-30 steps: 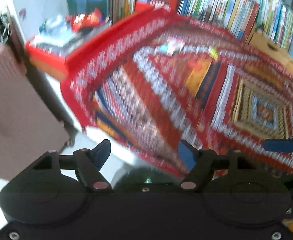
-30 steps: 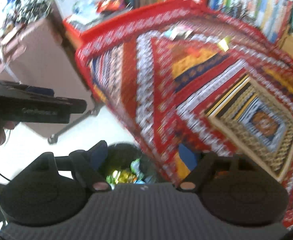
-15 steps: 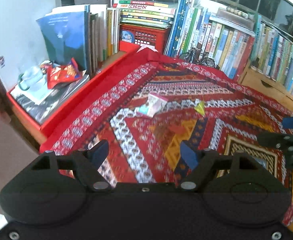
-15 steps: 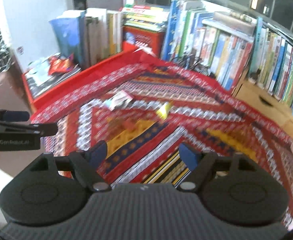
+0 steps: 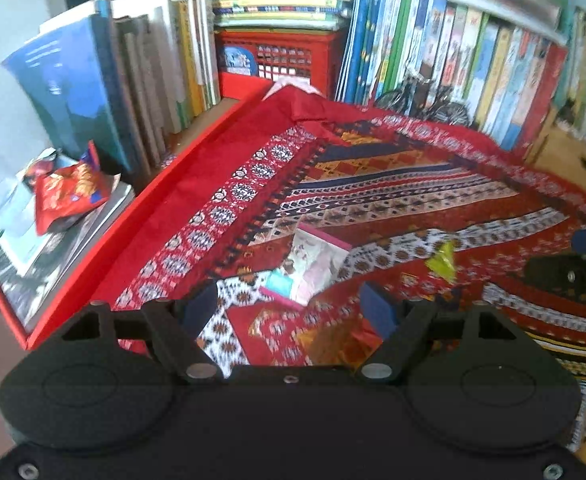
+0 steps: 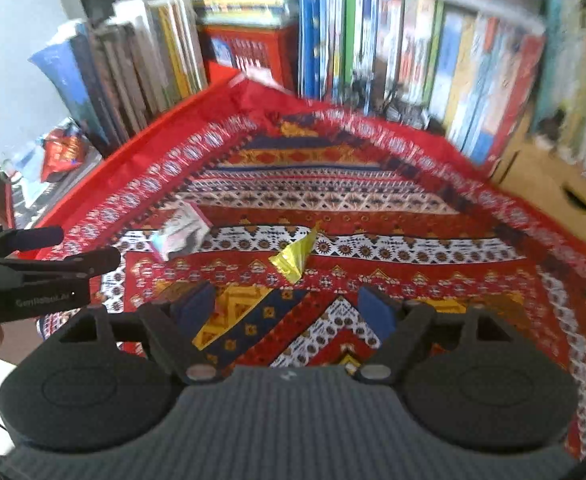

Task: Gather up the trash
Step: 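Grasp the pink-edged RICE snack bag with the left tool while the right tool grasps a gold foil scrap, then lift the snack bag with the left tool while the right tool lifts the gold foil, then carry the snack bag and gold foil over the black bin with both tools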

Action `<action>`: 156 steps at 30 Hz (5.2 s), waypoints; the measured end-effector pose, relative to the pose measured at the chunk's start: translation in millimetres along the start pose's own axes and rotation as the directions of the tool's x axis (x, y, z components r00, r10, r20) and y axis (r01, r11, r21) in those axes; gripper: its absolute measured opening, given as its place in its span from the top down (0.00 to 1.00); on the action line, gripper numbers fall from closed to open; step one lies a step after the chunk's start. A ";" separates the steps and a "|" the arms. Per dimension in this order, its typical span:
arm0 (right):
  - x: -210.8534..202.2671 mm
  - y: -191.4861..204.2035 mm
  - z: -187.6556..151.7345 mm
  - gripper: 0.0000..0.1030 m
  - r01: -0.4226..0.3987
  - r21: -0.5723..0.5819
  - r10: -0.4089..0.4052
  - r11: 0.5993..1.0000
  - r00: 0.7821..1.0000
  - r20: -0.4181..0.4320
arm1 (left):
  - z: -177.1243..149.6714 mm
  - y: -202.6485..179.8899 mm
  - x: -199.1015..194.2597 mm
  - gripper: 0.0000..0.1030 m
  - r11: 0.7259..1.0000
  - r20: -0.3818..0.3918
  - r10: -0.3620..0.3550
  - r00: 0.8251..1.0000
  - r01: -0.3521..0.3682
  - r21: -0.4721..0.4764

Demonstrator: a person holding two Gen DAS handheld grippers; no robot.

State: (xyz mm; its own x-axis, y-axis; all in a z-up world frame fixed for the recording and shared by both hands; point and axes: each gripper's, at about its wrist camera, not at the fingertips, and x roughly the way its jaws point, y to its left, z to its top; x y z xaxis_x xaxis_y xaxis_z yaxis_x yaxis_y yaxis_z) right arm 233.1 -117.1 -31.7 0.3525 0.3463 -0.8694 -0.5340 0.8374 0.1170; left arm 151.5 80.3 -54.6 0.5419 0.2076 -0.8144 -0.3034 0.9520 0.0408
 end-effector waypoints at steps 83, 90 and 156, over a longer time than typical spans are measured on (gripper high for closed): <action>5.5 -0.7 -16.7 0.81 -0.108 0.290 0.143 0.951 0.984 -0.102 | -6.7 -25.1 97.1 0.32 0.991 -0.096 -0.121 0.988 0.115 -0.062; 14.2 -10.8 -18.9 0.81 -0.119 0.315 0.162 0.942 0.980 -0.115 | -4.7 -26.1 102.5 0.83 0.984 -0.151 -0.170 0.974 0.158 -0.085; -11.7 188.5 -277.0 0.79 -0.134 0.336 0.224 0.932 0.943 -0.247 | -336.2 106.4 -120.5 0.82 0.974 -0.284 -0.162 0.945 0.107 -0.198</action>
State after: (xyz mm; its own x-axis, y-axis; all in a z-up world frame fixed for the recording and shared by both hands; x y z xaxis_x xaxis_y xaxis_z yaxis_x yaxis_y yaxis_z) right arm -84.6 -80.5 -132.5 0.0231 0.4098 -0.9119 -0.2868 0.8765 0.3866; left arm -209.6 80.9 -146.7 0.3389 -0.0214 -0.9406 -0.3923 0.9054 -0.1620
